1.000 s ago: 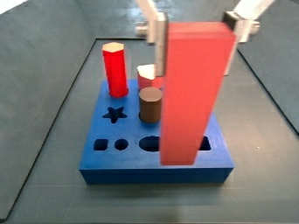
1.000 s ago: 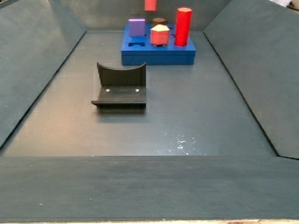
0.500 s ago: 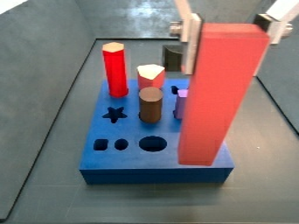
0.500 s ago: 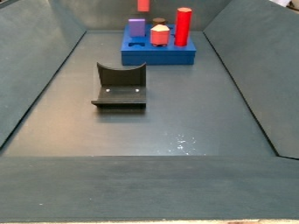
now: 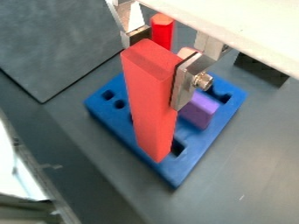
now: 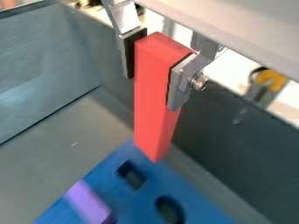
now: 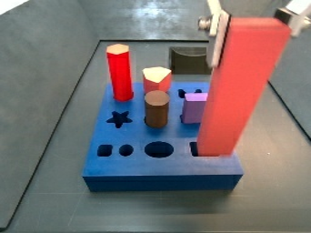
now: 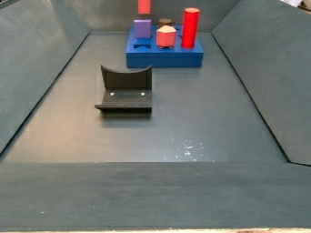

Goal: Pick up the rectangle object. Move up. Place the rectangle object on the fixture. Regrasp the rectangle object. Move to above the board. Insert the rectangle object.
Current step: Insert the rectangle object.

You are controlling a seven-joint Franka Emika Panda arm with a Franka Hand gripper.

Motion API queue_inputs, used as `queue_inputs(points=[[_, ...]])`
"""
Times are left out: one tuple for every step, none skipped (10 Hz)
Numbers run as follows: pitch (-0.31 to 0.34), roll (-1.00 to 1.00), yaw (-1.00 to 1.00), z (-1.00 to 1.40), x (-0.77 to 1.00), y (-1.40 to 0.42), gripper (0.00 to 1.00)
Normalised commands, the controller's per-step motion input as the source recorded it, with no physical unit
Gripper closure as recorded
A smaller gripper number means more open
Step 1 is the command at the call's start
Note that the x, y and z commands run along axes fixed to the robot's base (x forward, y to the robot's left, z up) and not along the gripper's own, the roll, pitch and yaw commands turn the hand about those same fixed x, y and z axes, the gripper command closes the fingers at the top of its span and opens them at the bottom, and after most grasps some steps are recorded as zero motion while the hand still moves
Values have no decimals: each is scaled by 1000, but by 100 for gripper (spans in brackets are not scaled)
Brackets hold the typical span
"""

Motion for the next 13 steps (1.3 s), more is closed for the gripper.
queue_inputs(points=[[0,0,360,0,54,649,100],[0,-4,29,0,0,109,100],[0,-3,0,0,0,20,100],[0,24,0,-86,0,0,100],[0,0,0,-14,0,17,100],[0,0,3,0,0,17,100],[0,-39,0,0,0,86,100],[0,-114,17,0,17,214,100],[-4,-29,46,-14,6,83,100],[-136,61,0,-309,-3,0,100],[-26,0,0,-100,0,0,100],[0,9,0,-3,0,0,100],[-250,143,0,-689,-31,-103,100]])
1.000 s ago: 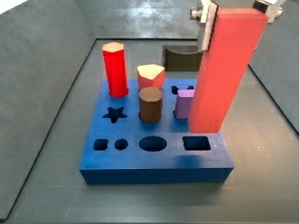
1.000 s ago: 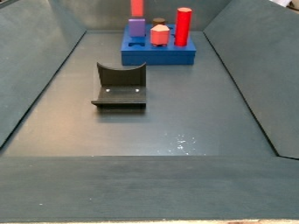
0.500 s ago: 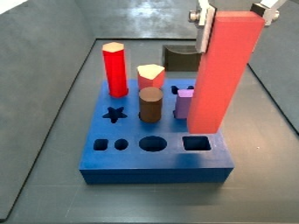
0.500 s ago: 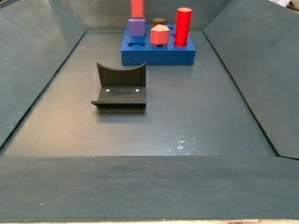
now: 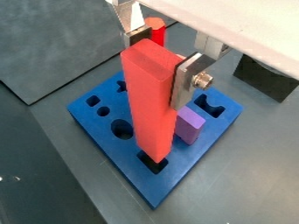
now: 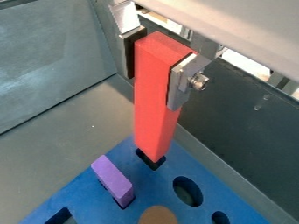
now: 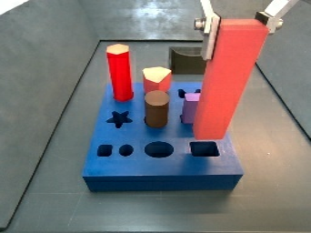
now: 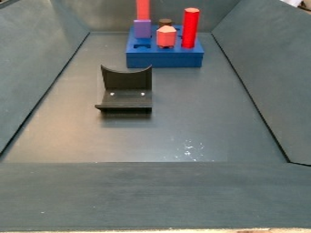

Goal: Pick up the rectangle object. Move up. Place the rectangle object on the fixture. Regrasp the rectangle object. Move to above the board. Insert the rectangle object.
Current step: Insert the rectangle object.

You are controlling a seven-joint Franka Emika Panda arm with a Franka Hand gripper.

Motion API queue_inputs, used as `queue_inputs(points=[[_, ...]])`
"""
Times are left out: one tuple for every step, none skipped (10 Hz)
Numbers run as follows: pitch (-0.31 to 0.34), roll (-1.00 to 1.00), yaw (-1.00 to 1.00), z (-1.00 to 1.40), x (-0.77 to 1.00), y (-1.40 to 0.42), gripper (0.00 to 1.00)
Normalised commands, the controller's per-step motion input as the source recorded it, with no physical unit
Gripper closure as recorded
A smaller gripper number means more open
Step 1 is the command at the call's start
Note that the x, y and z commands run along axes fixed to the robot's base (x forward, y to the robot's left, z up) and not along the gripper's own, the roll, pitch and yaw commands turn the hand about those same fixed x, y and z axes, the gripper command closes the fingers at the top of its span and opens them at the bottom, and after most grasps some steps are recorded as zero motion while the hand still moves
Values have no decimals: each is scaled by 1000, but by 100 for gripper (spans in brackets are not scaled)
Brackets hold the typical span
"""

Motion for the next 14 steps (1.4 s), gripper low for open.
queue_inputs(points=[[-251,127,0,-706,-11,-94,100],[-273,129,0,-666,-54,-91,100],[-219,146,0,-446,-46,-91,100],[-304,161,0,-546,-129,-114,100],[-301,94,0,-517,-120,-29,100],[-259,90,0,-463,-74,-20,100],[-200,107,0,-417,-46,-31,100],[0,0,0,-46,0,0,100],[-171,86,0,-874,0,-20,100],[-227,81,0,-771,0,-6,100],[-237,84,0,-749,0,-6,100],[-233,94,0,-749,0,-17,100],[-204,97,0,-729,0,-23,100],[-74,14,0,-280,0,0,100]])
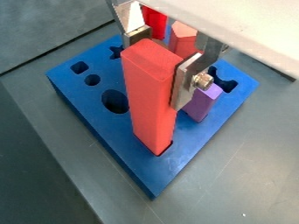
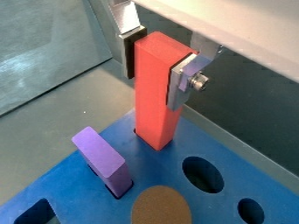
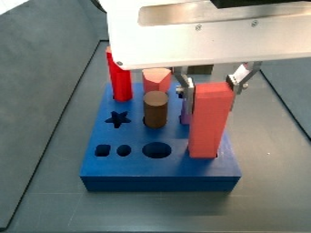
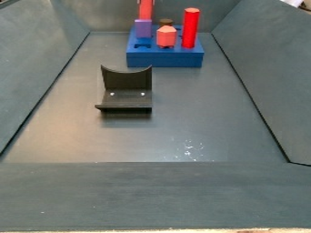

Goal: Pick up the rectangle object. Move up. Place the rectangle object on the fixture. Regrasp the rectangle object. Move to above the board. Insert the rectangle object.
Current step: Insert the rectangle object.

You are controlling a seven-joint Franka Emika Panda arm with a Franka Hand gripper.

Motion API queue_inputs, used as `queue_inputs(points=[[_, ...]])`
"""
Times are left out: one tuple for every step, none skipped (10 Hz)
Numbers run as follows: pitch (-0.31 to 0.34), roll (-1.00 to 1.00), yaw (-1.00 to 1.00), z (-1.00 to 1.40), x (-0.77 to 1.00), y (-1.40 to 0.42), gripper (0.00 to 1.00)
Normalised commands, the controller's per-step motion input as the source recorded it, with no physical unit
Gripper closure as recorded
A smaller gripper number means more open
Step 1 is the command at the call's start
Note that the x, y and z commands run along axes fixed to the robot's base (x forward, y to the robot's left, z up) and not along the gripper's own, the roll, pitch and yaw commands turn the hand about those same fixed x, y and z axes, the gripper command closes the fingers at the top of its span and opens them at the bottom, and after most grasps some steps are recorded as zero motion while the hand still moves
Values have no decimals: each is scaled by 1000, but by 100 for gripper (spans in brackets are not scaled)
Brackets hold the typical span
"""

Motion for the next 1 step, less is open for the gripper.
queue_inputs(points=[[0,0,0,0,0,0,100]])
